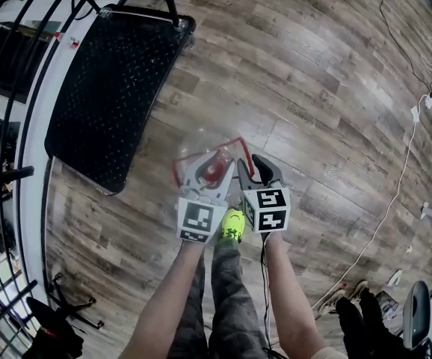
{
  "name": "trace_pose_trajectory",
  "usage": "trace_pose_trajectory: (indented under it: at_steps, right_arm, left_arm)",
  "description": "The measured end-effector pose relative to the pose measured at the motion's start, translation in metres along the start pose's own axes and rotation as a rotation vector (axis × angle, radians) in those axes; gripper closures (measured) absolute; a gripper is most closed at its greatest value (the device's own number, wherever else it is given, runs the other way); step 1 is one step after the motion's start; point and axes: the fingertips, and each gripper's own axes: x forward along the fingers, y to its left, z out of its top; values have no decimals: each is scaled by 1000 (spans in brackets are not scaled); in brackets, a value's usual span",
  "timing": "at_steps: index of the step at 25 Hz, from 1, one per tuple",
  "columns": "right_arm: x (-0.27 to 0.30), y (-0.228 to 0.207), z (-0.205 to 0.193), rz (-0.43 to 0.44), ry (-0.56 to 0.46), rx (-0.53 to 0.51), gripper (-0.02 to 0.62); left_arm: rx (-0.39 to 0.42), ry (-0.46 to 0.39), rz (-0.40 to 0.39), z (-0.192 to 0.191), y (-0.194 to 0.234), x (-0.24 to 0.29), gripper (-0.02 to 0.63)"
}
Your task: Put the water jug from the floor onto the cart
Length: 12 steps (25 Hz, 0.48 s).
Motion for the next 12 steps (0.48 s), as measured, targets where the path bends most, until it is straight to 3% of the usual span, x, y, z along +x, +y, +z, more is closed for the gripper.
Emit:
trace_pose_trajectory:
  at_steps: [8, 10, 12]
  right_arm:
    - [8, 0, -9, 10, 9, 28, 483]
    - [6, -2, -7, 14, 3, 28, 529]
    - [4, -1, -4, 23, 0, 20, 529]
  left_arm:
    - [16, -3, 13, -4, 1, -1, 468]
    - [18, -2, 13, -4, 0, -1, 468]
    - [21, 0, 12, -3, -1, 0, 468]
